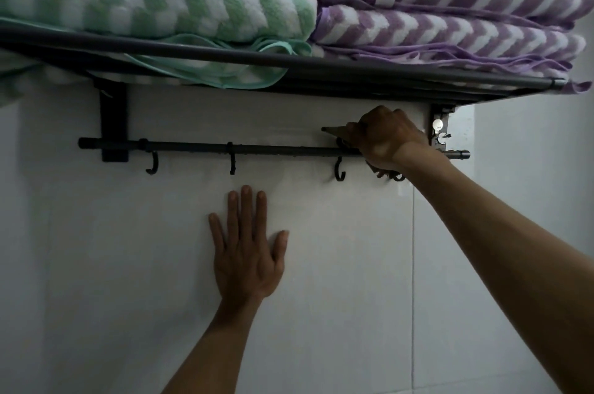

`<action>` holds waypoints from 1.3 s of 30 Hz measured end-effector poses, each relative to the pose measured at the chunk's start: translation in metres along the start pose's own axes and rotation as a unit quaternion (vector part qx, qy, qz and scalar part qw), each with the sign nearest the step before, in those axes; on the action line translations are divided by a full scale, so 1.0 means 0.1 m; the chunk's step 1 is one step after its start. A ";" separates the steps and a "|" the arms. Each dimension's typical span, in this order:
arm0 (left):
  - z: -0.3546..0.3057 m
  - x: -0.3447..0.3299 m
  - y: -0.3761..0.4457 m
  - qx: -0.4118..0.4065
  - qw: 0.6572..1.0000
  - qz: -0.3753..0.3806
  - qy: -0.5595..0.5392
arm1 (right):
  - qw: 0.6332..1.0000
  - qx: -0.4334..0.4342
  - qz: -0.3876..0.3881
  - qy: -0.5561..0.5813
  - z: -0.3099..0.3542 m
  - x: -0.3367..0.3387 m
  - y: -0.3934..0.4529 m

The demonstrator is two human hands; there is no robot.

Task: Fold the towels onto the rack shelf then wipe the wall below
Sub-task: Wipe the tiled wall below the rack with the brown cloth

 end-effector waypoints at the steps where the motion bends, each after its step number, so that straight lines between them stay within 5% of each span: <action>1: 0.01 0.00 0.00 0.002 1.000 0.001 0.001 | 1.000 0.007 -0.001 0.002 0.06 -0.03 0.01; 10: 0.01 -0.01 -0.01 0.003 1.000 -0.004 0.001 | 0.997 0.039 -0.004 0.074 0.53 -0.18 -0.02; 21: 0.03 -0.03 -0.01 0.006 1.000 0.008 -0.009 | 0.999 -0.010 -0.045 -0.018 0.31 -0.02 -0.07; 39: 0.04 -0.01 0.01 -0.006 0.999 0.039 -0.017 | 0.989 0.120 -0.009 0.082 2.15 -0.34 -0.26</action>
Point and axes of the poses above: each hand's wrist, its own y-axis towards the middle knuckle, its own x-axis out of the back of the hand, z = x × y, the point moved 1 cm from there along y, towards the middle knuckle, and after that the axes turned 13 degrees about -z, right-handed, at the moved point
